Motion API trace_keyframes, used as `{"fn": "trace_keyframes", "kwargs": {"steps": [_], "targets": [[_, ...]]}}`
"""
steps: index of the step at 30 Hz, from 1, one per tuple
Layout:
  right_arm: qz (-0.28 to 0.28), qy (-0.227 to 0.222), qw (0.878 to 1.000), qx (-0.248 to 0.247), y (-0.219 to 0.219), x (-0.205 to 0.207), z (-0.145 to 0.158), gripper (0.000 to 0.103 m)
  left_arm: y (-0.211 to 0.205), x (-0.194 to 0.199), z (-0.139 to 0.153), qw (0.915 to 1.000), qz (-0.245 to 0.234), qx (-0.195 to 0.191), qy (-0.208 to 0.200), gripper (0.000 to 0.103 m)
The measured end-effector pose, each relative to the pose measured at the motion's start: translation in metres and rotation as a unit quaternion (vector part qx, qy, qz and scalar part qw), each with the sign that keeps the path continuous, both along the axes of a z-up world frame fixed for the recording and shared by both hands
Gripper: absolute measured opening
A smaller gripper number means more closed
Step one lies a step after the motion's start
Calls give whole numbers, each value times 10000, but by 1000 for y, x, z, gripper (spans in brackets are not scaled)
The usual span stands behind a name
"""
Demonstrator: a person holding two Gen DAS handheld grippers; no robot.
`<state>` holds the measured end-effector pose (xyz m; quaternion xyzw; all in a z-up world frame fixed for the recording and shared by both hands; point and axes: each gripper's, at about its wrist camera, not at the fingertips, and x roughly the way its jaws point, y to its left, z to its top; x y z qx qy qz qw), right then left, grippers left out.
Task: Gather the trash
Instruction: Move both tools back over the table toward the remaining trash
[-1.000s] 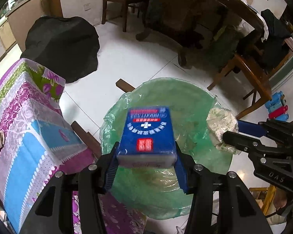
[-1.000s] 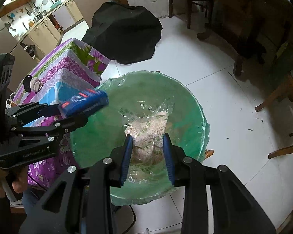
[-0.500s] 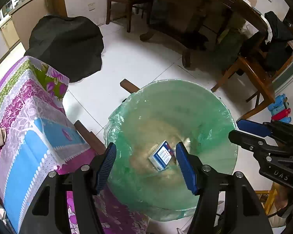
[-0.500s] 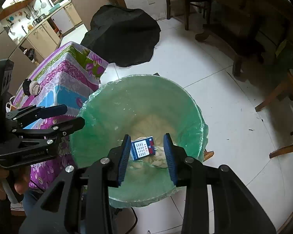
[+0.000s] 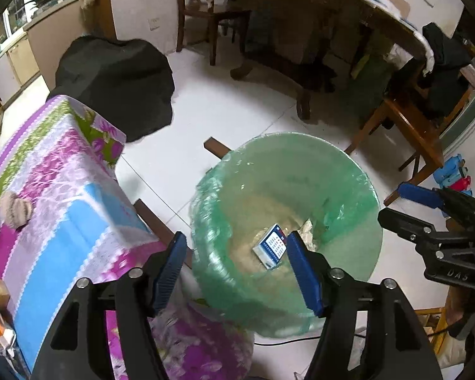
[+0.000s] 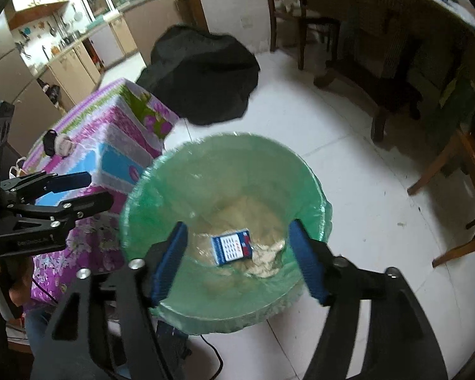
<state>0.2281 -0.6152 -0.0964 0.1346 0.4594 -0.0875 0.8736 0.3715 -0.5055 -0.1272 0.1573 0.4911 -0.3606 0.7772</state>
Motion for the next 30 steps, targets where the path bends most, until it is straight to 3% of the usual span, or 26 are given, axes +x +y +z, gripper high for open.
{"fn": "trace_keyframes", "kwargs": {"steps": [4,6,8,11,14,16,19,21,23,25,30], "targets": [[250,-610,9971,-377,38,-18,20,75,46,-12,21,9985,53,-265,-475,79],[415,-869,9944,-447,57,-23,29,76,80,-16,37,9952,91,-576,-791,98],[615,-1101,9911,-418,80,-27,36,78,118,-15,50,9910,282,-794,-1045,98],[909,-1341,9862,-325,112,-26,42,80,174,-13,59,9858,681,-800,-1312,98],[1302,-1483,9800,-241,149,-21,45,81,240,0,64,9831,1130,-764,-1222,98],[1574,-1514,9755,-273,174,-15,45,84,292,7,66,9766,1528,-751,-1313,98],[1871,-1442,9714,-253,200,-4,39,85,389,26,68,9583,2414,-980,-1175,98],[1995,-1385,9700,-147,214,2,34,85,465,43,64,9338,3214,-1328,-841,98],[2087,-1335,9688,-80,230,9,27,85,533,56,53,9025,3942,-1694,-388,98],[2174,-1309,9673,-19,246,15,23,85,570,66,39,8845,4275,-1864,47,97],[2390,-1278,9625,100,282,28,16,85,576,84,15,8806,4295,-1914,578,97]]}}
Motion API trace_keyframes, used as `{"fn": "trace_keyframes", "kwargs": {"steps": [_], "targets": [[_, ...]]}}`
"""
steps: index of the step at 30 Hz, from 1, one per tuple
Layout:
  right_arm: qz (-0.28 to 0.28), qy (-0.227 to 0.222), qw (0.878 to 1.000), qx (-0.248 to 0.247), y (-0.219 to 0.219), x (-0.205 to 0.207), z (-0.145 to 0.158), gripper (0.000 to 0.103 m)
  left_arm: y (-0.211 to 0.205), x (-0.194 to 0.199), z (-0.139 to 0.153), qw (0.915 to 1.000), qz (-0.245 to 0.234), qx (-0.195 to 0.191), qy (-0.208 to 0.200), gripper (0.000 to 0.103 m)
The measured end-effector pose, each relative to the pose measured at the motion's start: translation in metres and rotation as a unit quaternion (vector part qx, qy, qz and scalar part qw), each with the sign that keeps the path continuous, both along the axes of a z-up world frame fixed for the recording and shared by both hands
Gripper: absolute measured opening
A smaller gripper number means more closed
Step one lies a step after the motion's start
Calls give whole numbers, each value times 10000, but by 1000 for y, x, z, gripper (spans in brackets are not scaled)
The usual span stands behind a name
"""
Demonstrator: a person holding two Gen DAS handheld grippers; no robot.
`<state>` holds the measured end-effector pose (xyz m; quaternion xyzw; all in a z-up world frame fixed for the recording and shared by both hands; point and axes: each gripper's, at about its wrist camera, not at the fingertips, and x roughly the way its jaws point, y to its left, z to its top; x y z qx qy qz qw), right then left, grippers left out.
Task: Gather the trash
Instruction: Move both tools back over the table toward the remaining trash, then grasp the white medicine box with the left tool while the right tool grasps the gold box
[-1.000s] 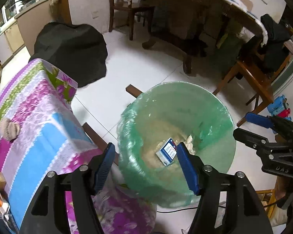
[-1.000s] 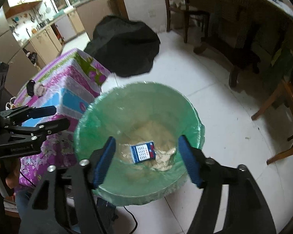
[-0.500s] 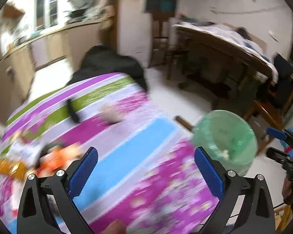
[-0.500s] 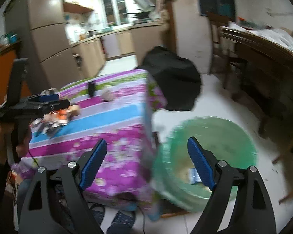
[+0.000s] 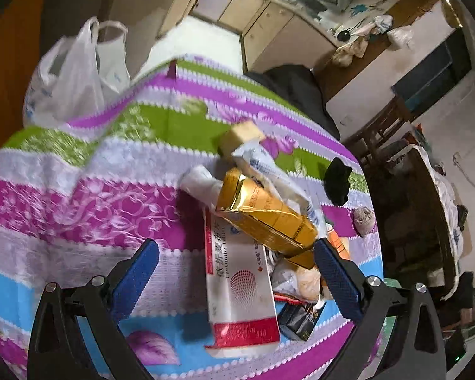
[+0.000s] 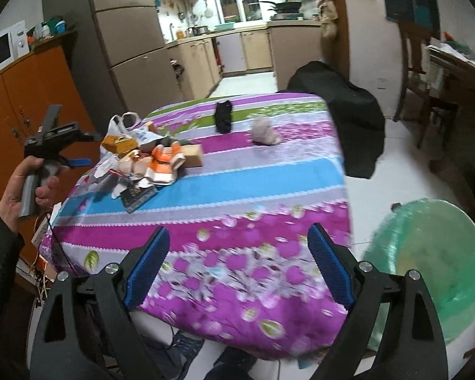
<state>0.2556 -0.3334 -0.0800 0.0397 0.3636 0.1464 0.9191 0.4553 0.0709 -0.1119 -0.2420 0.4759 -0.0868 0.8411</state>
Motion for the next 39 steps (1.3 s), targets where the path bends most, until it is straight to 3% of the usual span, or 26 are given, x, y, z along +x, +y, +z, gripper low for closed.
{"fn": "trace_keyframes", "kwargs": {"steps": [10,11,13,15,18,26,29,31,32,33,39], "targets": [[183,25,9998,-23,27,14,1,85,-8,39,-31,9997,211,-136,83,96],[194,49,9998,-10,30,17,0,85,-10,39,-31,9997,198,-120,40,90],[235,72,9997,-12,35,18,-2,85,-12,41,-31,9998,138,-172,-32,67],[315,73,9995,-24,43,21,-2,85,-16,41,-28,9998,166,90,-41,19],[489,34,9988,-42,59,23,2,85,-16,37,-27,9999,75,69,-104,8],[1136,-65,9935,91,107,45,11,85,3,-7,-11,9981,-132,-308,-515,7],[1420,-19,9898,130,132,64,13,85,7,-22,-13,9981,-208,-349,-470,11],[1677,22,9857,161,153,78,14,81,15,-31,-16,9974,-103,-559,-436,30],[1743,31,9846,160,160,82,15,81,17,-33,-19,9968,-115,-687,-381,47],[1874,83,9821,200,171,89,16,81,20,-34,-22,9958,-117,-847,-318,57],[1888,-8,9817,259,193,112,27,81,33,-25,-29,9848,307,-1709,-107,81]]}}
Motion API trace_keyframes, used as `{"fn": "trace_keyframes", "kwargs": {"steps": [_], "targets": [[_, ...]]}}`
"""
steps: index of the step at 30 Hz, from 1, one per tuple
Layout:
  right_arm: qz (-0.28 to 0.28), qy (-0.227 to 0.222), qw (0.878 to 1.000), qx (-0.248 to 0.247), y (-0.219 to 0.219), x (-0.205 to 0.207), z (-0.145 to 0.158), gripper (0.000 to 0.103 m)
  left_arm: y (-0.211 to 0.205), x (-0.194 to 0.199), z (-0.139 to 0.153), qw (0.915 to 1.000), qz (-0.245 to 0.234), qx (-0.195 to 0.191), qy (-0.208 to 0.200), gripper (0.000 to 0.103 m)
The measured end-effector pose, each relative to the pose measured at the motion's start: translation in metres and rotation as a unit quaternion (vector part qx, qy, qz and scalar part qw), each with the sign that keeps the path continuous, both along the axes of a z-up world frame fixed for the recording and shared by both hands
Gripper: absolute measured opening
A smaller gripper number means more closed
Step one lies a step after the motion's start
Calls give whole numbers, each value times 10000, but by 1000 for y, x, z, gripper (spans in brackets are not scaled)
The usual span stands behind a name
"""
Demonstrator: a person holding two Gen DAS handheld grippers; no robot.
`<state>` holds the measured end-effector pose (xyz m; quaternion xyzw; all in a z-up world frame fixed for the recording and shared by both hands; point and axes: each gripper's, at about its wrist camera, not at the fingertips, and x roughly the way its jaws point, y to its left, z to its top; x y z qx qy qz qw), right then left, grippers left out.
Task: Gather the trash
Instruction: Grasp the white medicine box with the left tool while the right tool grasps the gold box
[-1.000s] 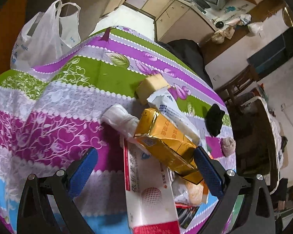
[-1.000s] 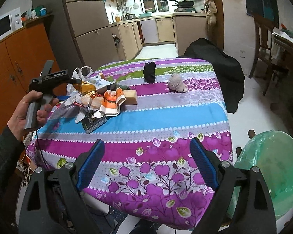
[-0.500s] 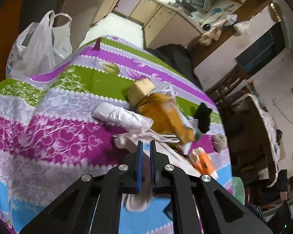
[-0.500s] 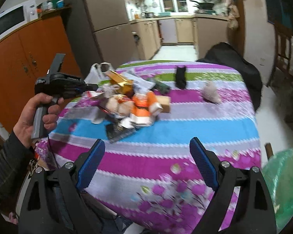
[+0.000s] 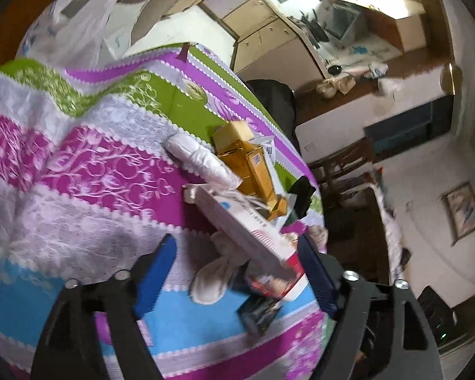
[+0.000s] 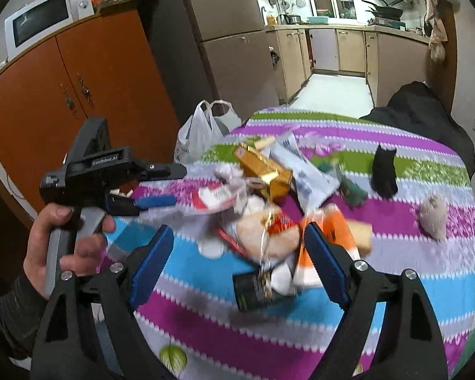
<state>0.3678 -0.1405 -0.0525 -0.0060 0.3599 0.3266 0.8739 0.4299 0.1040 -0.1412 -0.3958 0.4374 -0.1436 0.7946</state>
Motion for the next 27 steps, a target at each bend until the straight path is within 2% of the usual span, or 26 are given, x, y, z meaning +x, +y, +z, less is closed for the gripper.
{"fn": "trace_keyframes", "kwargs": {"steps": [4,7,8,9,11,14,17,21,24,27], "targets": [[-18,-28,10000,-8,4,11,3,81,-24,21,1,9995,-287,111,79,81],[-28,-47,9999,-95,4,20,3,81,-38,33,-13,9981,-435,260,339,80],[-23,-53,9999,-117,3,22,3,81,-42,35,-21,9975,-524,256,394,74],[-23,-58,9999,-158,2,26,2,81,-44,35,-24,9973,-589,218,375,55],[0,-46,9997,-228,0,33,1,77,-47,33,-27,9972,-620,254,320,41],[64,31,9990,-435,1,50,-6,64,-45,24,-23,9970,-627,437,140,29],[179,99,9974,-687,10,69,-16,56,-37,9,-18,9965,-635,550,-27,19],[501,60,9921,-1147,39,88,-29,55,-20,-11,-15,9967,-606,530,-134,19],[688,0,9868,-1465,59,99,-37,55,-13,-21,-18,9962,-569,643,-120,19],[892,32,9799,-1783,82,111,-46,55,0,-31,-24,9970,-516,573,-91,19]]}}
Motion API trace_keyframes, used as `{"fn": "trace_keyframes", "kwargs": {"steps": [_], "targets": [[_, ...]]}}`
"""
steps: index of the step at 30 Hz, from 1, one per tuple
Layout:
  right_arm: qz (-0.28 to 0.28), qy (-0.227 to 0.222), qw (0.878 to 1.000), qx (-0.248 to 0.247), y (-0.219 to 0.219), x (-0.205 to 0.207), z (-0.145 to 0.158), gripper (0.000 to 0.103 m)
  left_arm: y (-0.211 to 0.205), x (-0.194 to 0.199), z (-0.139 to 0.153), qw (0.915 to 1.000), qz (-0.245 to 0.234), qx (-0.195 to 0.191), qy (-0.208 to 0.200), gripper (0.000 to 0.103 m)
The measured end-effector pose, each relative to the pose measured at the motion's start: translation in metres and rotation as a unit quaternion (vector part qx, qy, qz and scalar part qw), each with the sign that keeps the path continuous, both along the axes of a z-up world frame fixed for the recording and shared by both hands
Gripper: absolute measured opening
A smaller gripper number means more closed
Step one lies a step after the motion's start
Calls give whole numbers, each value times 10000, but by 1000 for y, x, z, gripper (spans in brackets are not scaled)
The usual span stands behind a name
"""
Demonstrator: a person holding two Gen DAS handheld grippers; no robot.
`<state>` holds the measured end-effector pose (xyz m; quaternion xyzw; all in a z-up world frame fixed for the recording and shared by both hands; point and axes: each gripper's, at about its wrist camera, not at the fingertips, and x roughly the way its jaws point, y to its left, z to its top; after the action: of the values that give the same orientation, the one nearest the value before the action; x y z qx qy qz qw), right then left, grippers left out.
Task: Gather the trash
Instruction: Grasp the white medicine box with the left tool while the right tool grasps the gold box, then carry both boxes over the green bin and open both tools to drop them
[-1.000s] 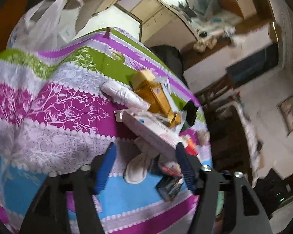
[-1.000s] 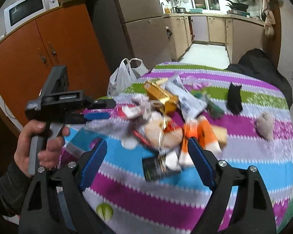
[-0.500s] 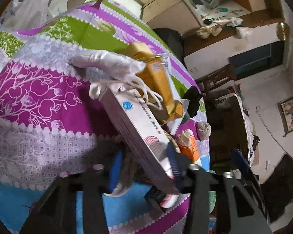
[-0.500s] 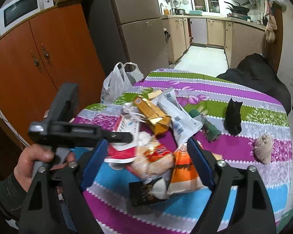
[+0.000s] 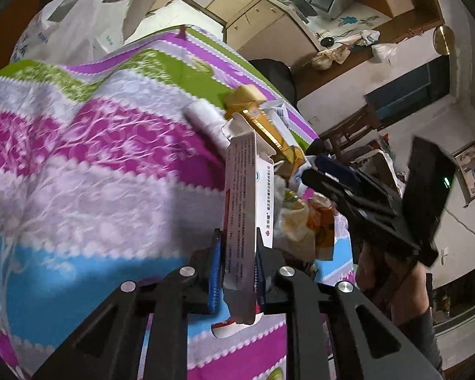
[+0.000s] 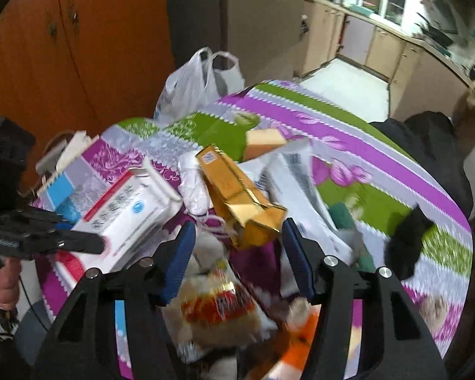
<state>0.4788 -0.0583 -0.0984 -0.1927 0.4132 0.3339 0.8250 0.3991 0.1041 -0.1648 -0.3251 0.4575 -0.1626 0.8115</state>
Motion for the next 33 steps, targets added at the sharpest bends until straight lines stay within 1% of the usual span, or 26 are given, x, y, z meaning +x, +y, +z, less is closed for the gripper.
{"fn": "trace_keyframes", "kwargs": {"steps": [2,4,7,10,12,13,14,16,17,19,23,25,27,30,33], "targets": [[60,-31,9998,-171,10,6,-4,55,12,-8,-2,10000,48,-57,-10,19],[85,-54,9995,-285,18,12,-8,55,18,-12,-5,10000,88,-31,-1,19],[118,-66,9994,-317,30,21,-8,55,21,-13,-11,9999,51,-79,35,19],[213,-64,9986,-484,43,29,-11,55,19,-11,-12,9999,10,-131,16,19],[237,5,9979,-601,49,34,-19,50,16,-11,-10,10000,2,-74,-22,19],[234,26,9975,-660,51,35,-21,44,15,-11,-9,10000,-1,-47,-35,19],[237,22,9968,-762,53,34,-26,35,14,-11,-9,10000,-6,-23,-48,19],[204,-32,9964,-818,52,30,-28,28,13,-9,-9,10000,12,35,-52,19],[139,-125,9970,-751,50,28,-25,25,13,-9,-9,10000,17,41,-54,19],[-58,-327,9984,-454,42,23,-11,23,13,-10,-7,9999,60,91,-96,19],[-484,-682,9962,239,16,3,29,22,15,-15,7,9991,201,190,-317,19],[-708,-851,9926,493,1,-11,49,22,13,-19,20,9981,249,280,-491,19],[-890,-1006,9889,634,-12,-23,63,22,8,-22,32,9967,266,388,-656,19],[-1240,-1229,9803,929,-40,-46,87,22,1,-28,51,9942,289,521,-895,19],[-1510,-1446,9721,1065,-66,-69,105,22,-10,-33,69,9925,238,533,-1077,19]]}}
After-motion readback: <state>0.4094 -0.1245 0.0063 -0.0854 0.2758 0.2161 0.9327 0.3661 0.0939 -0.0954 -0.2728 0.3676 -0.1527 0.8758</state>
